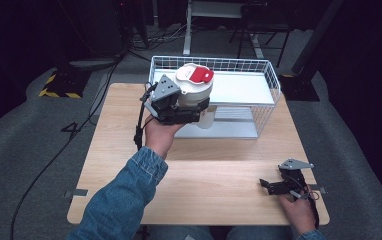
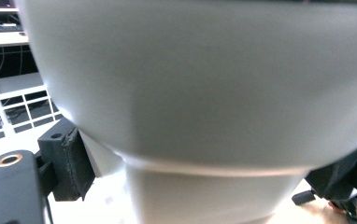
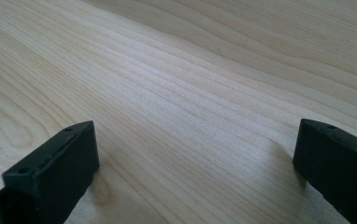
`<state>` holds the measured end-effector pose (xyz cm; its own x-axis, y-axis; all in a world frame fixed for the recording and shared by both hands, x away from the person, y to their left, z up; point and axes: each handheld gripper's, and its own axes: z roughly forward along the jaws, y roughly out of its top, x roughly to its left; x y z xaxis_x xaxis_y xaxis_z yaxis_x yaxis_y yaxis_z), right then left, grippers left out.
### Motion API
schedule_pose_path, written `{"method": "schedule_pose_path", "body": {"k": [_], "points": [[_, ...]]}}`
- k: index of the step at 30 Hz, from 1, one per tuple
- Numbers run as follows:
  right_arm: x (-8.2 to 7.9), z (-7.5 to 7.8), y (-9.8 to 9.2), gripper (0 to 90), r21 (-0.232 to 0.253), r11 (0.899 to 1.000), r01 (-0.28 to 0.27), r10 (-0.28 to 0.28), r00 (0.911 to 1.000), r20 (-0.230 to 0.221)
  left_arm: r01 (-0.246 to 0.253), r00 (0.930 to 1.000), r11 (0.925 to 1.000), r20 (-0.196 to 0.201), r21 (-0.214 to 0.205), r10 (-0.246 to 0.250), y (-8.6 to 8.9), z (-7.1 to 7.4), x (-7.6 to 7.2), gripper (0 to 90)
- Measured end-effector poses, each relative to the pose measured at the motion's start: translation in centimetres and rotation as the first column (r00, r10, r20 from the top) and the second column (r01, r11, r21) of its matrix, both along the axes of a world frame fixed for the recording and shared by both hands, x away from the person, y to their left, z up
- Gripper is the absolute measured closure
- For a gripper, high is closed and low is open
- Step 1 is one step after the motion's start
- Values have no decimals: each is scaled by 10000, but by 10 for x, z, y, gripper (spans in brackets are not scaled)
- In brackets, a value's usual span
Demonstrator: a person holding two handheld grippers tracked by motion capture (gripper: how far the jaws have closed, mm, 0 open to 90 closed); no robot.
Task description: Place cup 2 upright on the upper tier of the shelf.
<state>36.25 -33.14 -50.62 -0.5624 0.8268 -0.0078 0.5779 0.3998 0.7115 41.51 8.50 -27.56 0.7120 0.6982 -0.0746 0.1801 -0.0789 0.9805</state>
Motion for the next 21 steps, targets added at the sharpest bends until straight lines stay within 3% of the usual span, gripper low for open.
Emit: {"method": "schedule_pose_path", "body": {"k": [21], "points": [[0,0,0,3,-14,10000,-29,29,10000,-12,-589,9982,9983,129,-52,590,-15,13,45,135]]}}
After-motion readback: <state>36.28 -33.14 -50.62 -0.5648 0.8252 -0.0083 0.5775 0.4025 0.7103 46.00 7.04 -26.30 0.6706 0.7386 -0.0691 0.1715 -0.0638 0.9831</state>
